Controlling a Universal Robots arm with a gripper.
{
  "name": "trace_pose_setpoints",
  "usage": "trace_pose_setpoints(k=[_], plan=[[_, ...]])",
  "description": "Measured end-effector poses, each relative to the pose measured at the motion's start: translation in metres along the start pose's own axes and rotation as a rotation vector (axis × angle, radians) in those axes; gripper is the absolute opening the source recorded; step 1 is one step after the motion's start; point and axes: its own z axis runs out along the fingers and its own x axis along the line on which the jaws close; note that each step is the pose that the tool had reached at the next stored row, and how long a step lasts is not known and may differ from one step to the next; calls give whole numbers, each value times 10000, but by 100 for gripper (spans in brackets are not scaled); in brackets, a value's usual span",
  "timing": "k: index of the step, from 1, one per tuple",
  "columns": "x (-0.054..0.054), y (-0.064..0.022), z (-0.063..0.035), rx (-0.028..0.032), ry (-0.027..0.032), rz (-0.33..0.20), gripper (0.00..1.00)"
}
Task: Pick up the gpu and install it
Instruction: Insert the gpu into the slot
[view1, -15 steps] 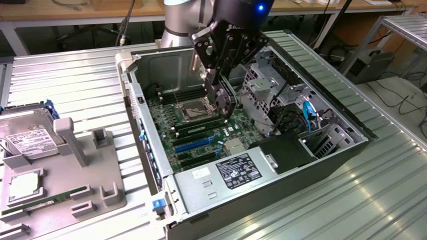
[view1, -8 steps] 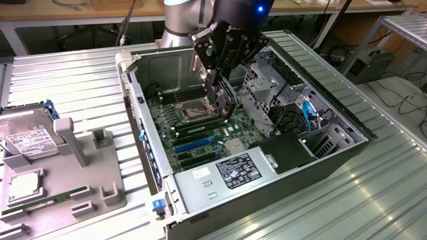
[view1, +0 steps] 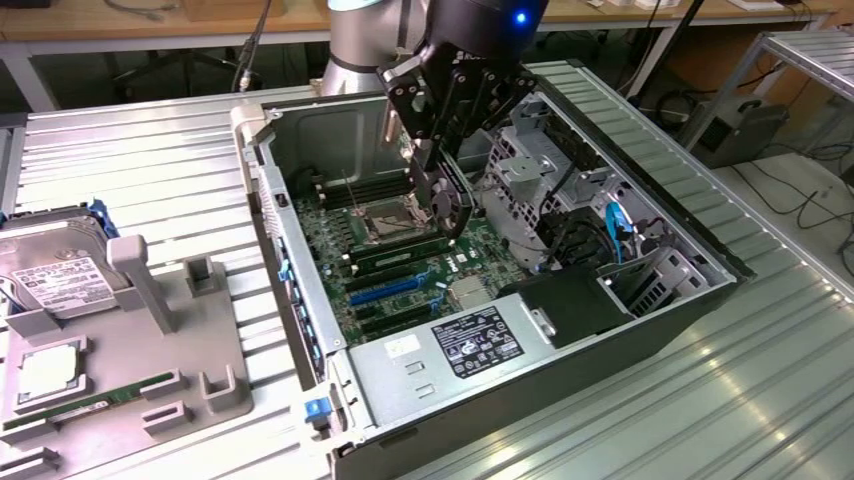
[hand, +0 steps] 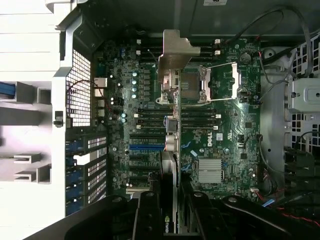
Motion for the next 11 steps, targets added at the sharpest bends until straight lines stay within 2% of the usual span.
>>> trace_pose_setpoints(k=[3,7,11], plan=[[0,0,1,6,9,-150,26],[-1,-1,2,53,23,-1151,26],[-1,-1,4,88,-8,-1829,26]])
